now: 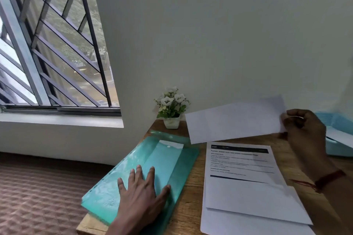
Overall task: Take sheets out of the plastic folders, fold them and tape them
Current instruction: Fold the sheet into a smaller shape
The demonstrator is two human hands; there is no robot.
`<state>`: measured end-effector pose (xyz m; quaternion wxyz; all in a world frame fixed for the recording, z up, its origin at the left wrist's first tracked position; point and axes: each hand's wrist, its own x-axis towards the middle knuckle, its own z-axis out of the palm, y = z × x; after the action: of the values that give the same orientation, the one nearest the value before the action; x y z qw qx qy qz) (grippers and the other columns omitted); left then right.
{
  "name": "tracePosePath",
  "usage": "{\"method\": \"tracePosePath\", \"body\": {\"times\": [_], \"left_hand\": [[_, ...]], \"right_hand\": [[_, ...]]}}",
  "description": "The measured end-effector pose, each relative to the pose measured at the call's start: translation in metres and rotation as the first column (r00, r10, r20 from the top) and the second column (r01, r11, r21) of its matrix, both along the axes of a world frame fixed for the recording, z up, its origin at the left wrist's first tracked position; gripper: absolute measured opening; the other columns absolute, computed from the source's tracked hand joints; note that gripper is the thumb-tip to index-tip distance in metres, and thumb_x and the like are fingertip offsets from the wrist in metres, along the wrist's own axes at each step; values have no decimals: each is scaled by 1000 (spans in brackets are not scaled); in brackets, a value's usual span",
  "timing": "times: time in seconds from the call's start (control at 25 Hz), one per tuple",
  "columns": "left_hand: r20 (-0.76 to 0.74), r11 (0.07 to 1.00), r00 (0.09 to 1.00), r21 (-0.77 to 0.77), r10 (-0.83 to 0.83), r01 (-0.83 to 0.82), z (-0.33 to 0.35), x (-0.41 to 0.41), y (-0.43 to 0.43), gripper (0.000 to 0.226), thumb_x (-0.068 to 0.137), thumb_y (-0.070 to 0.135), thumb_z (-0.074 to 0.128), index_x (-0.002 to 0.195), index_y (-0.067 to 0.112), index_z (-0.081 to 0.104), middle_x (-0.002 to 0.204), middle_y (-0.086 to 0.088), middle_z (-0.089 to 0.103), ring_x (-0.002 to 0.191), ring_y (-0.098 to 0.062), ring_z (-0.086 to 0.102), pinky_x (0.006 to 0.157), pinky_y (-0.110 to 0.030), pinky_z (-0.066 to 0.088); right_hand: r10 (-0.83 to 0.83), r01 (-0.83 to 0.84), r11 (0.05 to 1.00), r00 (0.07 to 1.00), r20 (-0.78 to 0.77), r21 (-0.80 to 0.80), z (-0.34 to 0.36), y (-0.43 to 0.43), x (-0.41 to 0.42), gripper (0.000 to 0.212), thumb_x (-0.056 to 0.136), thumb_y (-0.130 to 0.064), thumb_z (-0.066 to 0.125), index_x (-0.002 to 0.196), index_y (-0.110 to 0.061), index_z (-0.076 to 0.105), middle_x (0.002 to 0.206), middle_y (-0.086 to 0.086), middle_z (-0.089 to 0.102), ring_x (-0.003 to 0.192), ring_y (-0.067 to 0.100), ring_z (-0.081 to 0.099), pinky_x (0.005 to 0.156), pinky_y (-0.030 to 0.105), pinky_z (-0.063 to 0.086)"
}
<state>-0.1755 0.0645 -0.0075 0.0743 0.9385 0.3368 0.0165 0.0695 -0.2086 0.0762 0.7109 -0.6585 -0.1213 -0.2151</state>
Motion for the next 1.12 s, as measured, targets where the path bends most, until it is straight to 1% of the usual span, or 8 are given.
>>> {"method": "tracePosePath", "body": {"times": [0.2,0.36,0.44,0.56,0.64,0.92,1.04,1.12], "left_hand": [[227,988,966,116,-124,100,45,16,-30,77,89,71,33,153,31,16,163,-6,12,150,-23,11,120,-51,-1],[604,894,660,286,-447,344,82,52,-65,62,83,58,56,136,33,35,146,1,40,127,-19,42,111,-39,33],[551,816,602,380,-578,435,89,77,-78,77,81,56,62,144,30,26,151,-1,32,137,-21,29,114,-42,31],[283,657,623,543,-729,523,85,124,-99,110,78,61,63,152,25,-9,163,-9,-4,150,-26,-10,121,-50,-5],[198,601,619,574,-760,555,77,146,-110,121,75,65,64,150,26,-23,162,-10,-17,148,-26,-21,119,-52,-12],[270,643,604,512,-750,570,54,171,-101,115,68,67,55,153,20,-6,148,-5,30,141,-24,24,117,-59,-8],[310,679,617,480,-724,556,44,176,-92,110,64,64,60,151,18,10,135,-4,36,131,-27,34,118,-58,1],[296,692,638,454,-711,561,39,174,-89,113,63,63,64,152,20,8,137,-5,32,133,-29,31,118,-55,-3]], "right_hand": [[103,-76,986,977,-185,150,-28,-16,12,13,94,-10,60,107,-9,60,101,9,62,96,26,59,45,17,55],[230,-146,946,931,-285,289,-44,-20,15,3,93,-10,60,96,-8,61,112,15,61,93,24,60,47,22,55],[302,-188,920,901,-312,345,-46,-17,9,3,94,-9,60,90,-10,59,110,9,60,90,22,60,47,24,56],[383,-245,888,863,-330,389,-46,-14,0,8,94,-6,58,86,-8,57,97,-1,60,85,18,60,48,28,59],[422,-282,877,840,-343,388,-47,-13,-1,5,93,-8,60,88,-7,58,101,5,62,90,22,61,51,29,59],[511,-384,850,767,-387,362,-46,-16,1,4,89,-11,65,86,-13,63,91,10,66,77,22,63,46,27,55],[436,-367,899,811,-391,241,-48,-17,2,8,85,-12,71,90,-15,65,86,4,66,76,15,60,45,24,51],[352,-323,936,852,-386,141,-51,-16,3,18,80,-9,76,94,-11,65,86,2,64,78,14,61,50,25,52]]}}
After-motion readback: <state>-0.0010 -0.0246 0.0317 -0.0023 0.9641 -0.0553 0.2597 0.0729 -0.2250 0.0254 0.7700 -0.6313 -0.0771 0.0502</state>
